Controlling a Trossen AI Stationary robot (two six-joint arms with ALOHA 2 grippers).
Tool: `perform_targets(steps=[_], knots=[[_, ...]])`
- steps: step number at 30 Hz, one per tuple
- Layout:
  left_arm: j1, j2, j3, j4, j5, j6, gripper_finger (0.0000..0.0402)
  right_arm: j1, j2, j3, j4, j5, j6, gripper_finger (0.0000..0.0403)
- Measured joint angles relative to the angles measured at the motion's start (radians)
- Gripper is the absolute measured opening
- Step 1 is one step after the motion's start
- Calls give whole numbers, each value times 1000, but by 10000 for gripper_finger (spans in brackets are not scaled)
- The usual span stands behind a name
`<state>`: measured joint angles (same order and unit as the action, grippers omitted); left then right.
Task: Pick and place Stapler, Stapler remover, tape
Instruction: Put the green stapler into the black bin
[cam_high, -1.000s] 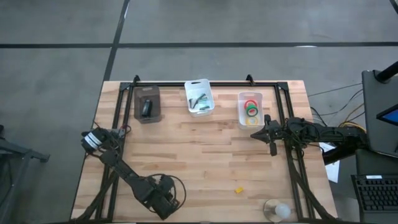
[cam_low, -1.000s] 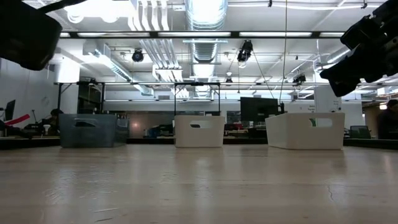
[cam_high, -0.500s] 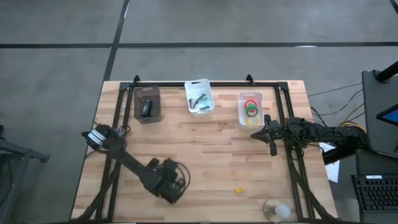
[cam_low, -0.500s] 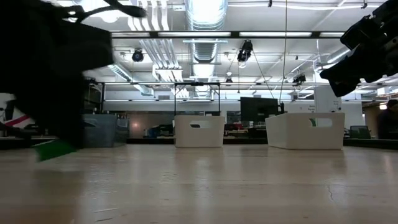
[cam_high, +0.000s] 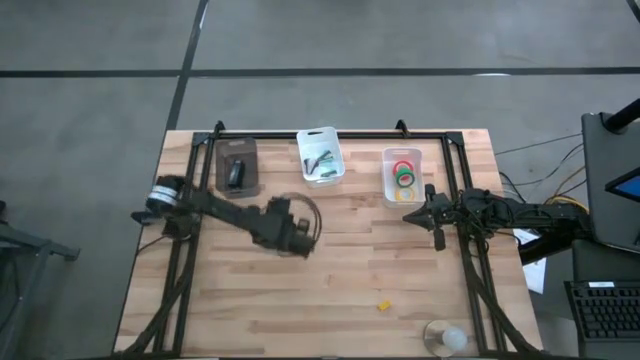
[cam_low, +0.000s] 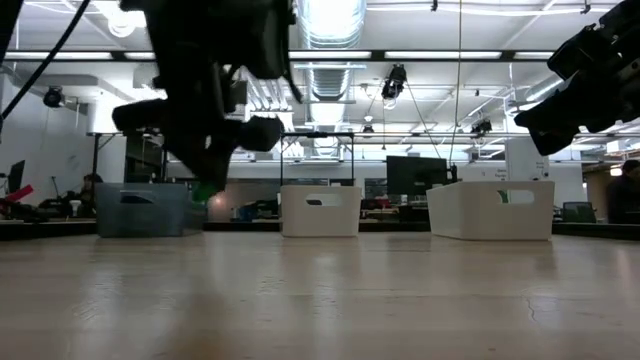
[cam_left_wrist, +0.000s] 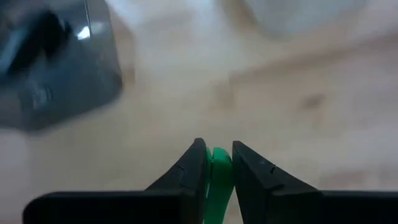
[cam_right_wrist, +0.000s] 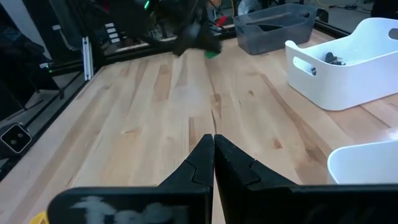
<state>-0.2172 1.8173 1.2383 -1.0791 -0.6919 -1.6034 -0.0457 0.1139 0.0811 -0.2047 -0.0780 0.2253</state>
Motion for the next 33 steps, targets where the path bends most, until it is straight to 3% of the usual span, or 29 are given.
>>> perform_targets(steps=[7,12,22,29,33], knots=[[149,-166,4,-56,-207,111,71,0,0,0,1,2,0,9],[264,-251,-1,-163,-270,104,69,0,0,0,1,1,0,9],[527,-301,-2,-188,-161,109,72,0,0,0,1,1,0,9],[599,-293,-2,-187,-25,105,92,0,0,0,1,1,0,9],[612,-290,-3,-186,-5,80,121,0,0,0,1,1,0,9]])
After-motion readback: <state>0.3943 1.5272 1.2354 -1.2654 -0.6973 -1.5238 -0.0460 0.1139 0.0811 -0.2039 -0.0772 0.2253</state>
